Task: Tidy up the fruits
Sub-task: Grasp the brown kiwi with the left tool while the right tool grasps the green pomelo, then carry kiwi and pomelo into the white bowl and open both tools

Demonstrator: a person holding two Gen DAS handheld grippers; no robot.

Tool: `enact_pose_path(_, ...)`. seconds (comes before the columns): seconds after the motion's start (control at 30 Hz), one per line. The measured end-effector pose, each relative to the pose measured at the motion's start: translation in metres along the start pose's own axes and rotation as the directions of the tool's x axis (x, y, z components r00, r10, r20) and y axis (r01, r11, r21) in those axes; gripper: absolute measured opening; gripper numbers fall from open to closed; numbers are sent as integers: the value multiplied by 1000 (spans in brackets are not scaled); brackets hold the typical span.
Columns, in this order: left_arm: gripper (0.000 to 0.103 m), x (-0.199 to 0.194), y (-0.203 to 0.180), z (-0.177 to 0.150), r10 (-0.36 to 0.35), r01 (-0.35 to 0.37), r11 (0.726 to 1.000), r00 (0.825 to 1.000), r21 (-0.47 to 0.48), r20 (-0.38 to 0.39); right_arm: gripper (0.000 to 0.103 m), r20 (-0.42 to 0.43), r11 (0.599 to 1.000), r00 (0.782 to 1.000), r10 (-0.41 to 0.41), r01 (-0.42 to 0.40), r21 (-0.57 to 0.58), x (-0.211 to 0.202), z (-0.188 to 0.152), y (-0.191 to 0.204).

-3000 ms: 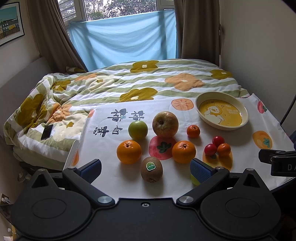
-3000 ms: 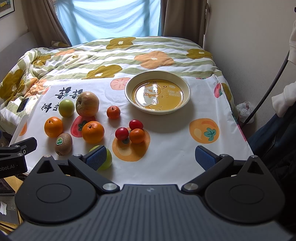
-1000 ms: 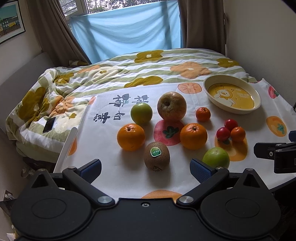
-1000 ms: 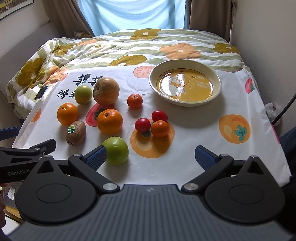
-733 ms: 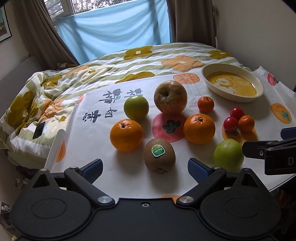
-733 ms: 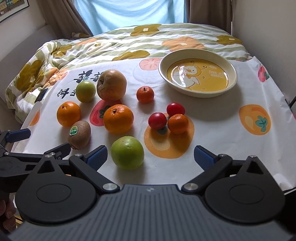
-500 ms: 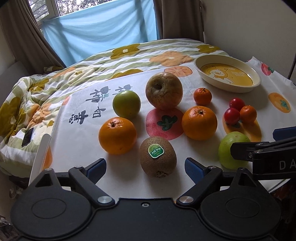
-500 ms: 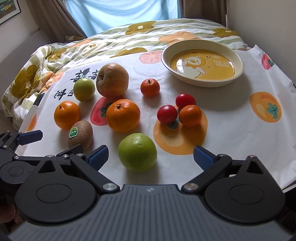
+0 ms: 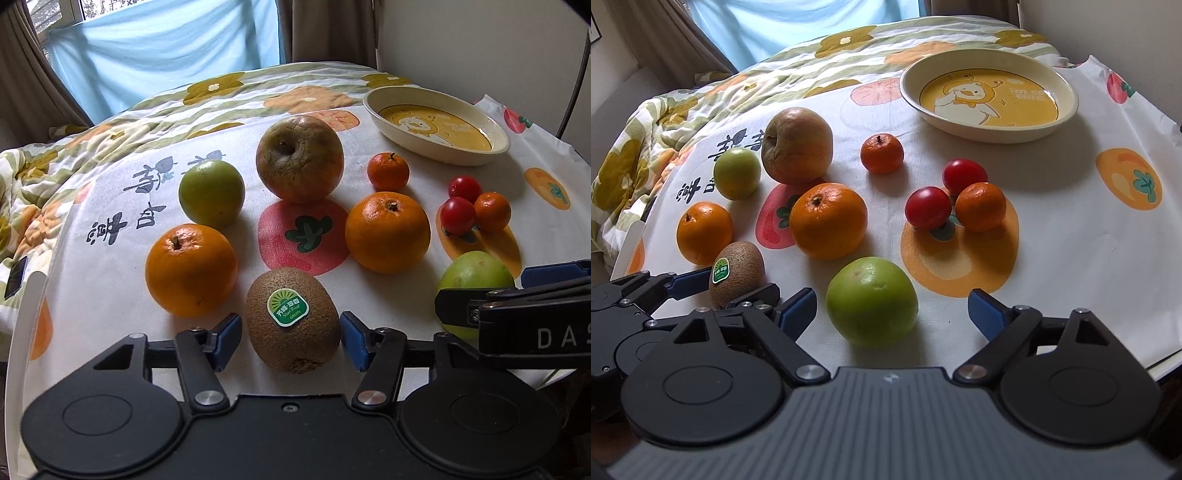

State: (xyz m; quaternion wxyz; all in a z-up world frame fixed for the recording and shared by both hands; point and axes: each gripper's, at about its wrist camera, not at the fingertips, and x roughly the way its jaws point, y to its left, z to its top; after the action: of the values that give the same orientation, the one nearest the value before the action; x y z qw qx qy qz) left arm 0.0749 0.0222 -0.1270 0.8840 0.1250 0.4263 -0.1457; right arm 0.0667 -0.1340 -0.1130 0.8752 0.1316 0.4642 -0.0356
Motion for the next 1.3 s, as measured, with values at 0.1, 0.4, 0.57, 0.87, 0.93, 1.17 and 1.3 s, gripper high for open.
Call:
enact_pose_path(0.1,56,-1,2,0,-9,9,1000,1000,-5,1,96,-10,1000,1000,2,-2,17,3,1,0)
enact_pose_path(0.4,54,-3,7,-2,-6,6,1000,1000,8,2,82,-32,1000,999,9,-9,16,8,0,4)
enact_pose_path(0.57,53,-5,10,-5,2,-2,1000,1000,5,-1,70,-29,1000,999,17,-17,-10,9,1,8)
enact_pose_path(0.87,52,-18,12,-5,29,-29,999,1000,-26,8,70,-26,999,999,26,-26,-20,3,4,10)
enact_pose_path(0.93,52,-25,12,-3,28,-27,999,1000,-36,15,70,-16,999,1000,27,-27,-28,-3,6,11)
enact_pose_path(1.17,52,-62,4,14,13,-11,999,998,-43,63,70,36,999,999,30,-28,-36,-38,21,8)
enact_pose_path(1.3,52,-77,-6,30,7,-3,999,996,-37,88,70,73,999,997,24,-21,-36,-58,33,-3)
